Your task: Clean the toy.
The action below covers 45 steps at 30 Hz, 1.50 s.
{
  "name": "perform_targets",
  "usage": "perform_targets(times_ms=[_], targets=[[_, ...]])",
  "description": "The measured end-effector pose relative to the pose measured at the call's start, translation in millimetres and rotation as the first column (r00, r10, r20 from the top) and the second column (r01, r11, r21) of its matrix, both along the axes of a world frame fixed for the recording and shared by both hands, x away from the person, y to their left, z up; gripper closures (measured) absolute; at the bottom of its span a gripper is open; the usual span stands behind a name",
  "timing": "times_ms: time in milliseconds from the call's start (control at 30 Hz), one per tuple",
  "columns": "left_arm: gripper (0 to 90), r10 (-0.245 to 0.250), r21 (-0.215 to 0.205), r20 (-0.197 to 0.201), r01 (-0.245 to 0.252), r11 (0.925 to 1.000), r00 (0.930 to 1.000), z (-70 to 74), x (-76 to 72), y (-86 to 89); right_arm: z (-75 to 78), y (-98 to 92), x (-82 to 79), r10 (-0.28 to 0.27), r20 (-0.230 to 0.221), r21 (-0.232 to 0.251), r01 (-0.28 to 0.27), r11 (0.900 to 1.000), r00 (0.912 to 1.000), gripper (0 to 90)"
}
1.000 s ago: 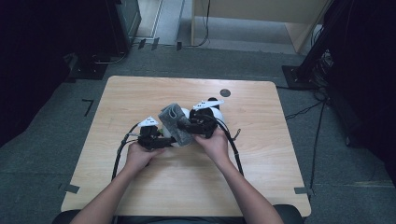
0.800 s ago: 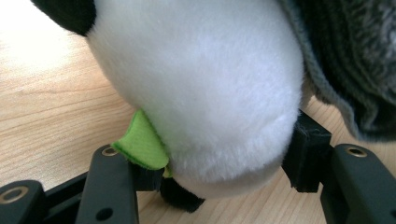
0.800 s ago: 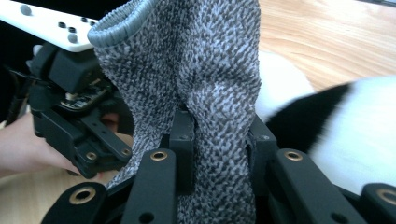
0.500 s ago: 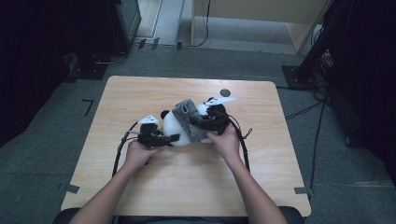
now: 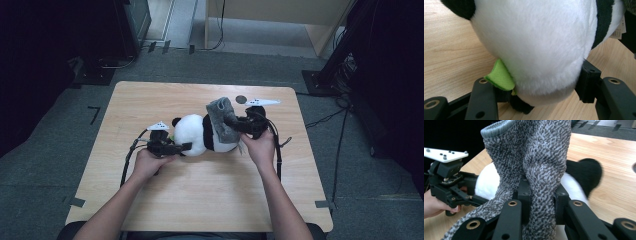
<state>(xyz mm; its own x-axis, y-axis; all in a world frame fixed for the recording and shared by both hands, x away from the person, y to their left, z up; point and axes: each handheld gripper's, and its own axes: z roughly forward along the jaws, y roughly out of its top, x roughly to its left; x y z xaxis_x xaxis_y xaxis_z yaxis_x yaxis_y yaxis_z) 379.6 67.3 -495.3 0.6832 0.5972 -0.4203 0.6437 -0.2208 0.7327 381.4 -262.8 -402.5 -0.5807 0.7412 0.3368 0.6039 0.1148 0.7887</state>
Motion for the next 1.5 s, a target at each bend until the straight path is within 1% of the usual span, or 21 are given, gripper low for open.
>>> perform_targets(times_ms=[167,300,400,467,500,533,600,633,667,733,767,800,867,933,1000,1033,1133,1233,1333,1400,1500], targets=[[42.2,-0.005,-0.008,-0.019,0.004,1.0,0.9998,0.0,1.3,1.2,-0.9,-14.8,2.4,-0.039,-0.009,0.01,0.039,0.999,0.9992,74.3],[46.1,-0.025,-0.018,-0.035,0.025,0.9995,0.9991,1.4,2.3,3.1,-0.2,-24.2,2.8,-0.067,-0.013,0.016,0.067,0.998,0.9977,75.7],[49.5,-0.053,-0.032,-0.043,0.052,0.9982,0.9977,3.6,3.7,7.7,8.0,-29.2,-0.5,-0.084,-0.005,0.017,0.084,0.996,0.9965,77.3],[51.0,-0.078,-0.037,-0.035,0.077,0.9964,0.9963,7.5,3.5,12.2,15.2,-32.3,-4.1,-0.089,0.013,0.041,0.088,0.995,0.996,77.6],[51.3,-0.09,-0.037,-0.033,0.089,0.9954,0.9954,9.4,3.3,14.2,18.9,-33.7,-5.8,-0.086,0.02,0.054,0.085,0.995,0.9961,77.7],[51.3,-0.099,-0.035,-0.04,0.097,0.9947,0.9943,11.2,2.9,16.1,22.2,-34.2,-7.6,-0.082,0.029,0.063,0.08,0.995,0.9962,77.7],[51.2,-0.106,-0.041,-0.049,0.104,0.9937,0.9932,12.2,2.0,18.5,25.5,-32.8,-9.6,-0.062,0.032,0.062,0.06,0.996,0.9975,77.7],[50.9,-0.106,-0.03,-0.034,0.105,0.994,0.9938,11.3,0.6,19.1,25.2,-30.9,-9.9,-0.05,0.025,0.057,0.048,0.997,0.9985,77.7],[49.5,-0.104,-0.013,-0.007,0.104,0.9945,0.9945,10.0,-0.6,18.6,22.5,-28.0,-9.0,-0.036,0.015,0.041,0.035,0.999,0.9992,77.7],[44.5,-0.107,0.001,0.014,0.107,0.9942,0.9941,7.8,-0.8,18.0,14.2,-23.2,-5.4,-0.024,-0.008,0.02,0.025,1.0,0.9997,77.6],[41.3,-0.105,0.009,0.021,0.105,0.9944,0.9942,6.6,-0.3,18.1,10.6,-21.9,-3.9,-0.028,-0.014,0.011,0.028,1.0,0.9995,77.5],[38.2,-0.106,0.009,0.022,0.106,0.9943,0.9941,4.9,0.8,19.2,5.9,-21.0,-1.8,-0.032,-0.017,0.011,0.032,0.999,0.9993,77.4],[33.4,-0.092,-0.008,0.009,0.093,0.9957,0.9957,2.6,3.3,21.9,-1.0,-22.1,2.7,-0.044,-0.027,0.034,0.045,0.998,0.9987,77.2],[31.1,-0.085,-0.023,0.006,0.085,0.9961,0.9964,2.6,3.9,22.4,-5.1,-23.2,5.3,-0.054,-0.02,0.043,0.055,0.998,0.9983,77.1],[28.7,-0.073,-0.024,0.016,0.073,0.9971,0.9972,3.3,4.1,22.8,-8.0,-24.7,7.7,-0.065,-0.02,0.045,0.065,0.997,0.9977,77.1],[26.7,-0.069,-0.022,0.017,0.069,0.9974,0.9975,3.8,4.0,23.3,-9.8,-26.0,9.4,-0.068,-0.023,0.055,0.069,0.996,0.9974,77.1],[24.8,-0.061,0.002,0.047,0.061,0.9981,0.997,5.6,2.6,26.2,-12.6,-26.4,12.9,-0.077,-0.022,0.059,0.078,0.995,0.9968,77.1],[24.7,-0.061,0.04,0.091,0.058,0.9976,0.994,7.0,-0.8,28.3,-15.0,-26.1,17.0,-0.08,-0.02,0.066,0.081,0.995,0.9966,77.1],[25.6,-0.056,0.061,0.118,0.049,0.9969,0.9914,9.3,-4.5,32.5,-17.7,-26.2,22.3,-0.088,-0.017,0.07,0.089,0.994,0.996,76.9],[26.8,-0.045,0.055,0.136,0.038,0.9978,0.9896,11.1,-6.7,36.1,-19.6,-26.6,24.6,-0.095,-0.016,0.075,0.096,0.993,0.9954,76.9],[29.0,-0.033,0.023,0.166,0.029,0.9993,0.9857,14.5,-10.1,42.8,-21.9,-26.6,28.0,-0.107,-0.011,0.075,0.107,0.991,0.9942,76.9]])
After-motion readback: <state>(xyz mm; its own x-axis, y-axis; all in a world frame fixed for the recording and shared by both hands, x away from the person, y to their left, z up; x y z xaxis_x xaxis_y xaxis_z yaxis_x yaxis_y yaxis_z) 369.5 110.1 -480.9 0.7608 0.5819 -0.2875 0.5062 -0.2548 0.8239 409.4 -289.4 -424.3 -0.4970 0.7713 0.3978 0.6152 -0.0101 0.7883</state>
